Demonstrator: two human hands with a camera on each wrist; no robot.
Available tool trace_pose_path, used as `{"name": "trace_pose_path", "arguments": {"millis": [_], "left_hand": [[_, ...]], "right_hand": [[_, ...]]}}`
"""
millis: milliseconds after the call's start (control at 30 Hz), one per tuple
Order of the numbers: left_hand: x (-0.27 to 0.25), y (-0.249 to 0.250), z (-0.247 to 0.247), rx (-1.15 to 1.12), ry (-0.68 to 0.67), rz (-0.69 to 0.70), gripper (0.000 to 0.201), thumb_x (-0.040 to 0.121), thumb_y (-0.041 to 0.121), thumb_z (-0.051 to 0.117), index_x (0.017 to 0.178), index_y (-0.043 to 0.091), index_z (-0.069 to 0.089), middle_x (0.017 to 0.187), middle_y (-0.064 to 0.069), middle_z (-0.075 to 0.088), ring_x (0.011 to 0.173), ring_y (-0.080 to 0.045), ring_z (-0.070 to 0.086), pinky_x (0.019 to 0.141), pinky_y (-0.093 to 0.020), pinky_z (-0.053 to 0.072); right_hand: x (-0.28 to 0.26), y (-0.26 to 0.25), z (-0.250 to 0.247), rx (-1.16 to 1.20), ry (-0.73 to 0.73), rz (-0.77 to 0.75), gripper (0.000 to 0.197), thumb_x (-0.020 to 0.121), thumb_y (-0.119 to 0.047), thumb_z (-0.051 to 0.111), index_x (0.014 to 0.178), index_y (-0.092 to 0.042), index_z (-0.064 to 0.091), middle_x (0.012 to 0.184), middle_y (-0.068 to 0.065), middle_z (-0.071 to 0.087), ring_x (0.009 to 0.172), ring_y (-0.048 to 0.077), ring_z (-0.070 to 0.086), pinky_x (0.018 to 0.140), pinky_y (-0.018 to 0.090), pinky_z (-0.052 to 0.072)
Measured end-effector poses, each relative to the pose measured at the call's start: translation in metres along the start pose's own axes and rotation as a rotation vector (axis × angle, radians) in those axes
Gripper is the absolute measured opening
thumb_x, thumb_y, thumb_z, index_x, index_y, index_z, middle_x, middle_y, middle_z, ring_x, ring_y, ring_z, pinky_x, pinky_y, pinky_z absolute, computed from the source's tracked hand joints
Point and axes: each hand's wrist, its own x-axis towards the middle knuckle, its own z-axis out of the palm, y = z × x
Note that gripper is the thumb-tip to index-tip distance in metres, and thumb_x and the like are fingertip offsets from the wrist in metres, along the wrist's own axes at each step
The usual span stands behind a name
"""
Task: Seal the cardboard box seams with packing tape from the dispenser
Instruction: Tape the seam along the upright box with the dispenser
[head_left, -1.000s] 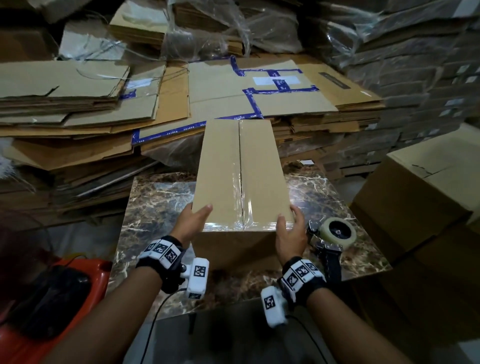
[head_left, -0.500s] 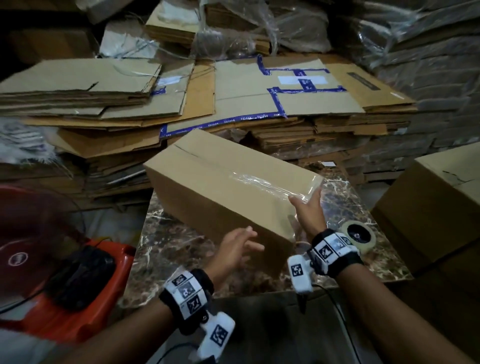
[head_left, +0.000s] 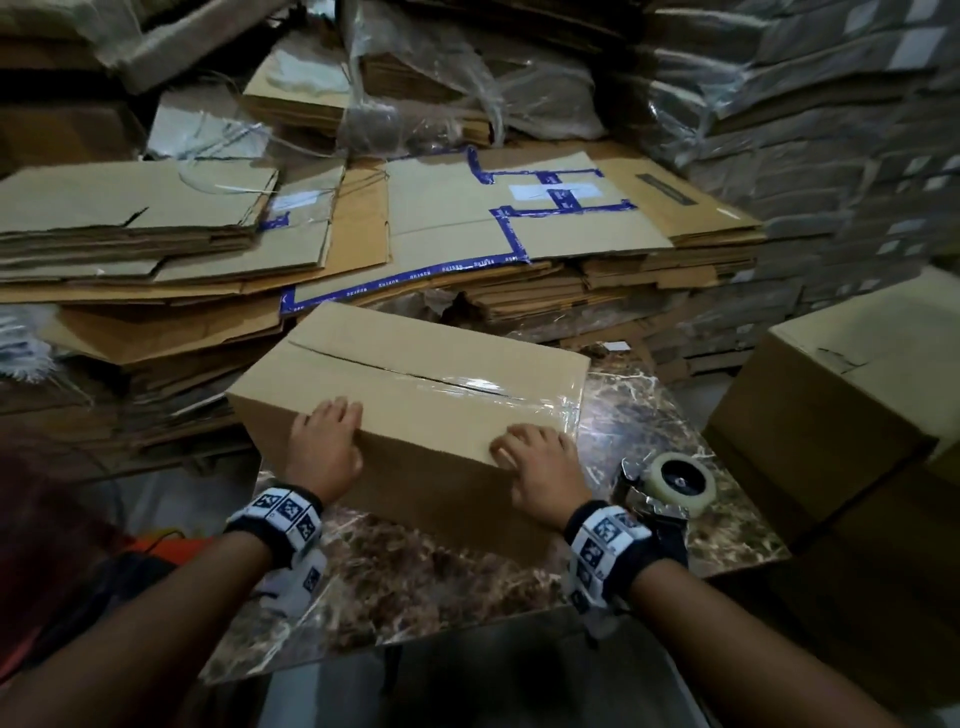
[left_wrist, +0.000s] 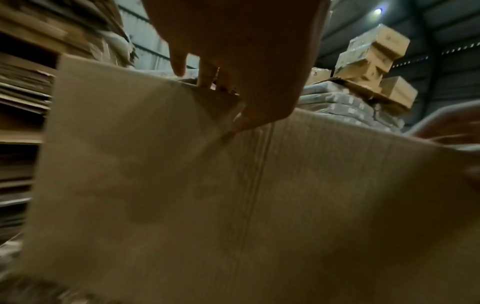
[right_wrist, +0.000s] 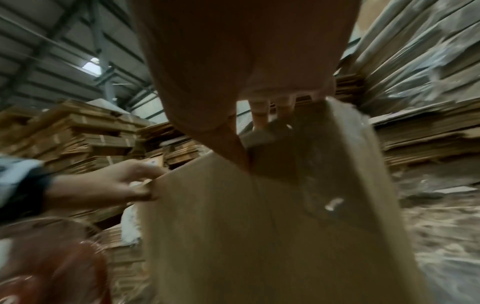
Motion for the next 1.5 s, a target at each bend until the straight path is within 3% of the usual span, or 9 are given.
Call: {"name": "trace_pose_path", "arguments": {"millis": [167,367,533,700,933,1033,1200,1400,1500], "left_hand": [[-0.015,0.014,-0.019,-0.268,0.128,0.124,0.027,0.087,0.034,0.067,0.111,0.022,0.067,0.105,-0.001,0.071,0.099,-0.024,0.064,0.085,-0.038,0.047],[-0.006,-0.045,-0.023,-0.497,-0.003,-0.45,0.082,0.077,0.033,0.081,0.144,0.017,0.037,0.16,-0.021,0.015,0.143,-0.042,0.022,0.111,-0.054,0.03],[-0.016,-0.055,-0.012,-0.924,-0.02,-0.503,0.083,0.065,0.034,0.087,0.137,0.021,0.048,0.124,0.0,0.064,0.115,-0.022,0.059,0.098,-0.039,0.048],[-0.064,0.001,-0.008,-0.848,0.025,-0.406,0.068,0.073,0.04,0.08,0.13,0.021,0.048,0.114,0.008,0.063,0.102,-0.015,0.062,0.089,-0.036,0.054],[-0.054,0.039,-0.028,-0.841,0.149,-0.312,0.022,0.092,0.026,0.066,0.11,0.014,0.066,0.104,-0.001,0.067,0.097,-0.016,0.063,0.079,-0.024,0.046],[-0.006,0.007,-0.03,-0.781,0.216,-0.401,0.04,0.089,0.024,0.068,0.125,0.01,0.057,0.127,-0.011,0.054,0.117,-0.027,0.053,0.097,-0.037,0.045],[0.031,-0.025,-0.014,-0.965,-0.083,-0.4,0.075,0.085,0.018,0.074,0.148,0.008,0.035,0.154,-0.014,0.038,0.139,-0.027,0.039,0.115,-0.043,0.033],[0.0,-0.003,-0.011,-0.881,0.071,-0.398,0.034,0.082,0.032,0.077,0.101,0.014,0.055,0.114,-0.011,0.062,0.103,-0.027,0.059,0.086,-0.042,0.051],[-0.023,0.025,-0.012,-0.808,0.048,-0.376,0.035,0.079,0.044,0.076,0.086,0.02,0.051,0.084,-0.005,0.062,0.079,-0.027,0.06,0.07,-0.041,0.05]], "right_hand": [[0.036,0.03,-0.02,-0.037,0.107,0.369,0.033,0.084,-0.02,0.064,0.116,-0.024,0.058,0.139,0.011,0.044,0.126,0.035,0.039,0.104,0.055,0.038],[0.033,-0.003,0.003,0.099,0.114,0.386,0.051,0.087,-0.035,0.068,0.131,-0.019,0.049,0.143,0.014,0.038,0.127,0.037,0.039,0.101,0.048,0.045],[0.033,-0.034,0.033,0.32,0.026,0.267,0.065,0.091,-0.032,0.065,0.147,-0.019,0.035,0.164,0.012,0.004,0.143,0.043,0.027,0.114,0.047,0.035],[0.038,-0.017,0.026,0.509,0.135,0.282,0.044,0.085,-0.023,0.073,0.125,-0.01,0.058,0.145,0.016,0.045,0.124,0.039,0.054,0.108,0.052,0.041],[0.023,-0.002,0.017,0.553,0.255,0.379,0.059,0.087,-0.005,0.062,0.142,-0.008,0.042,0.154,0.019,0.032,0.132,0.035,0.045,0.111,0.038,0.036],[0.012,-0.011,0.021,0.614,0.25,0.427,0.056,0.089,-0.017,0.065,0.14,-0.009,0.042,0.14,0.018,0.049,0.122,0.032,0.051,0.1,0.035,0.041],[-0.003,-0.02,0.029,0.697,0.082,0.303,0.063,0.087,-0.039,0.07,0.138,-0.019,0.04,0.13,0.011,0.056,0.112,0.026,0.058,0.096,0.037,0.048],[-0.016,0.013,0.033,1.089,0.155,0.463,0.112,0.065,-0.034,0.089,0.151,-0.029,0.017,0.136,0.007,0.049,0.124,0.031,0.051,0.101,0.053,0.048],[-0.02,0.044,0.033,1.084,0.376,0.637,0.083,0.065,-0.032,0.086,0.133,-0.026,0.039,0.111,0.0,0.063,0.105,0.025,0.064,0.09,0.051,0.055]]}}
